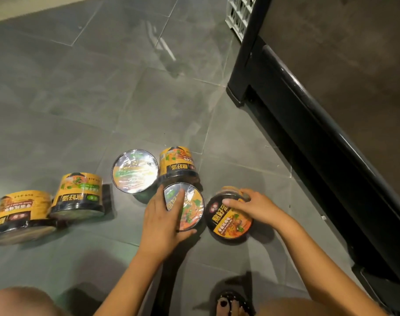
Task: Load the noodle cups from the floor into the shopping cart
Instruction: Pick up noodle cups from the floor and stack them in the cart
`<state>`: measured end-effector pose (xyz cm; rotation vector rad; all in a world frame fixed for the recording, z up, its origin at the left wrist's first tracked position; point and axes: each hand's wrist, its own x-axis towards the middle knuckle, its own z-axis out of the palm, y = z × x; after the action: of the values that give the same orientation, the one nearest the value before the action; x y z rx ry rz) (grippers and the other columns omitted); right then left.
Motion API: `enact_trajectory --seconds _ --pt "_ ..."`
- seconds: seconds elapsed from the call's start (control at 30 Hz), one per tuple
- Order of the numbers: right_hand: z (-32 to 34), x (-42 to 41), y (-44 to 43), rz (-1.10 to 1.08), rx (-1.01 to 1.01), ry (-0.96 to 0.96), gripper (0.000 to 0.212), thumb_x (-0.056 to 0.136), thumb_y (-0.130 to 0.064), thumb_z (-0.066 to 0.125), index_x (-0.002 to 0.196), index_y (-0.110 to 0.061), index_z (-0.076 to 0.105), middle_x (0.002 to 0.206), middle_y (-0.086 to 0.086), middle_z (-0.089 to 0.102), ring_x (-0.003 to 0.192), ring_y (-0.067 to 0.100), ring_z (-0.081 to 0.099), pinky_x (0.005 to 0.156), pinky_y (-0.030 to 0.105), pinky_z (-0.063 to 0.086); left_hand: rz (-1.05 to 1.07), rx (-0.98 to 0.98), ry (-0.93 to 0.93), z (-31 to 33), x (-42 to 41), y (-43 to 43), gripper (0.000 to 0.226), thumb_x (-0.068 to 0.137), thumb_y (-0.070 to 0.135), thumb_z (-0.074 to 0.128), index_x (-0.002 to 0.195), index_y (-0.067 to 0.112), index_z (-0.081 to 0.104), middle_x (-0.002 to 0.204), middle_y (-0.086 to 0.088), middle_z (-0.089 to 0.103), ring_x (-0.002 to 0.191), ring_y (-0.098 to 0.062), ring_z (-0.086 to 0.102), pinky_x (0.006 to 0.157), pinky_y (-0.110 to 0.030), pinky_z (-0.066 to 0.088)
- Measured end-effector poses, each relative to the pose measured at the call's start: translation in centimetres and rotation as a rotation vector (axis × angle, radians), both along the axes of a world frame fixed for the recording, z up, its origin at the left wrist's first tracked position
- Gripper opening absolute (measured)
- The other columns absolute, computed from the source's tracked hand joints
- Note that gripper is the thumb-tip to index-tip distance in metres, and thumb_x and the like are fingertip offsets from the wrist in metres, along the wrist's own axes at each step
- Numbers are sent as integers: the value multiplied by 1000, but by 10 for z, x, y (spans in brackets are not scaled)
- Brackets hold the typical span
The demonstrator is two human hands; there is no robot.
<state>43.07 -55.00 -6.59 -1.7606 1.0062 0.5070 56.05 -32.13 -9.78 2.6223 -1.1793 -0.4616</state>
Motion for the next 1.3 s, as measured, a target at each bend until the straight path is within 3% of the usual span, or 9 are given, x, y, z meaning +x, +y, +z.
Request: enact_trajectory --seconds 0.1,0.23,0.3,0.37,0.47,0.6,0.93,1.13,1.3 --pt "-3 2 -3 -164 -10 -28 48 71 -64 69 100 -26 69 93 -4 74 83 11 70 75 26 55 52 11 1 -1 -6 -4 108 61 80 59 148 24 30 149 -27 24 132 -46 32 102 -54 38" --pt "-9 -3 3 -307 -142 -79 43 80 -56 68 107 -23 67 103 -1 71 96 17 66 78 28 49 133 -7 4 2 -8 -13 108 60 85 46 146 20 34 141 -26 35 130 -44 36 102 -54 38" --pt "-6 -7 9 -265 -208 -40 67 77 -59 69 130 -21 53 128 3 61 113 21 58 88 31 46 142 -13 2 2 -7 -18 112 57 86 48 147 21 33 140 -26 36 130 -45 36 103 -54 37" --pt "-1 -11 18 -144 -325 37 101 70 -69 69 149 -24 26 147 5 40 131 26 43 103 39 41 131 -5 -10 0 -7 -21 115 54 86 49 148 23 30 141 -27 36 130 -46 36 103 -55 37" --pt "3 -13 36 69 -476 144 126 57 -85 62 151 -32 -5 151 6 27 136 27 34 107 46 40 127 1 -26 -6 -8 -21 117 53 85 56 150 27 24 143 -26 35 130 -45 36 101 -55 38" --pt "-7 -18 52 259 -585 241 135 52 -91 57 142 -38 -29 150 12 15 138 30 27 109 45 35 142 -4 -38 -8 -9 -20 117 52 79 63 150 28 27 142 -25 33 122 -42 38 91 -51 44" --pt "-7 -23 57 144 -620 168 127 62 -77 64 149 -34 -17 135 9 27 125 22 35 103 32 42 203 -42 108 12 -7 -23 103 54 61 66 145 22 38 137 -24 34 109 -41 41 88 -45 45" --pt "116 -35 46 100 -620 166 127 58 -76 69 152 -32 -4 125 10 32 113 20 41 97 31 46 170 -15 105 139 -10 -10 106 55 58 75 144 15 39 140 -28 31 116 -45 40 92 -49 44" --pt "261 -49 50 111 -538 239 126 59 -81 64 152 -33 -5 129 11 26 121 25 36 104 31 37 153 37 144 290 -22 4 106 53 60 74 144 16 41 140 -26 30 115 -44 38 90 -50 45"
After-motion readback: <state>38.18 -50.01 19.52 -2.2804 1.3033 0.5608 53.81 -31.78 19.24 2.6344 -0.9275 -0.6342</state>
